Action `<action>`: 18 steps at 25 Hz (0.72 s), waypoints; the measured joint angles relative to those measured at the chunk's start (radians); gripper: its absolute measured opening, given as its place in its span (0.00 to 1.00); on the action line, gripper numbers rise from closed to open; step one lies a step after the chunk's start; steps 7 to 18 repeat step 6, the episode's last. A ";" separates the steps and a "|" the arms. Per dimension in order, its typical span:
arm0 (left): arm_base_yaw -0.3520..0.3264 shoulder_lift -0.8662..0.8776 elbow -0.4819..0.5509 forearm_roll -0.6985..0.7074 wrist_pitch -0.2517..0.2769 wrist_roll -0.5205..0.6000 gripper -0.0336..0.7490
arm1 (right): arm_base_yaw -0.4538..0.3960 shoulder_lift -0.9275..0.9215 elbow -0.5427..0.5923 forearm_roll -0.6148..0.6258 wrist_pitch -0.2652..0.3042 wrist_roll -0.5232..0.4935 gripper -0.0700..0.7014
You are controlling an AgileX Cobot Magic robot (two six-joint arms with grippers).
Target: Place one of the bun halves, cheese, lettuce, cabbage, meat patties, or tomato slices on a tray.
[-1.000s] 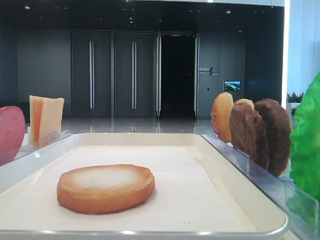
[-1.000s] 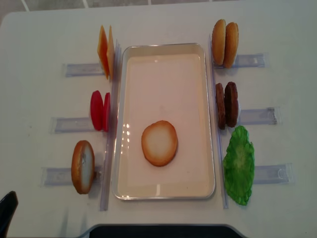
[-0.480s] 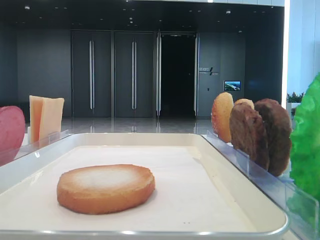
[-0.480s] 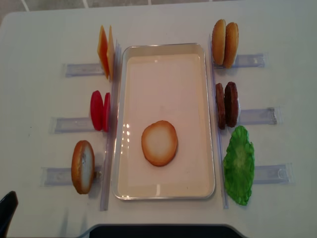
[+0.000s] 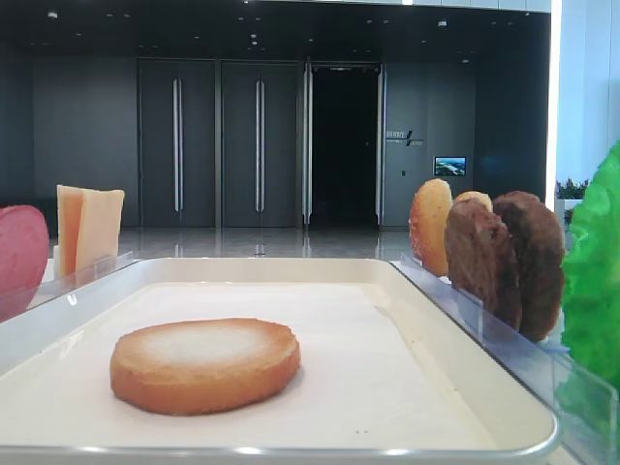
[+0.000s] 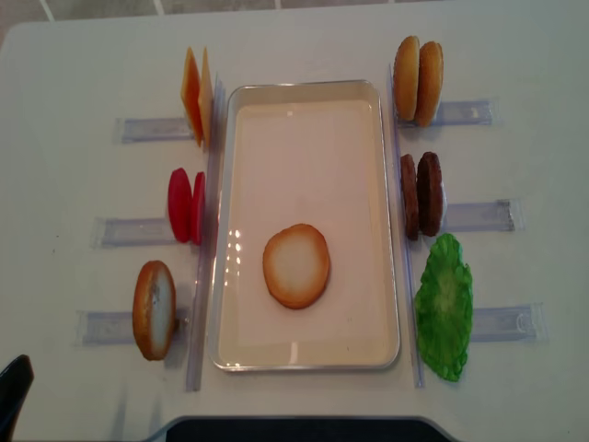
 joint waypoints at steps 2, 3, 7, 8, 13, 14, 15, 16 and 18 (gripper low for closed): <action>0.000 0.000 0.000 0.000 0.000 0.000 0.54 | 0.000 0.000 0.000 0.000 0.000 0.000 0.46; 0.000 0.000 0.000 0.000 0.000 0.000 0.54 | 0.000 0.000 0.000 0.000 0.000 0.000 0.46; 0.000 0.000 0.000 0.000 0.000 0.000 0.54 | 0.000 0.000 0.000 0.000 0.000 0.000 0.46; 0.000 0.000 0.000 0.000 0.000 0.000 0.54 | 0.000 0.000 0.000 0.000 0.000 0.000 0.46; 0.000 0.000 0.000 0.000 0.000 0.000 0.54 | 0.000 0.000 0.000 0.000 0.000 0.000 0.46; 0.000 0.000 0.000 0.000 0.000 0.000 0.54 | 0.000 0.000 0.000 0.000 0.000 0.000 0.46; 0.000 0.000 0.000 0.000 0.000 0.000 0.54 | 0.000 0.000 0.000 0.000 0.000 0.000 0.46; 0.000 0.000 0.000 0.000 0.000 0.000 0.54 | 0.000 0.000 0.000 0.000 0.000 0.000 0.46; 0.000 0.000 0.000 0.000 0.000 0.000 0.54 | 0.000 0.000 0.000 0.000 0.000 0.000 0.46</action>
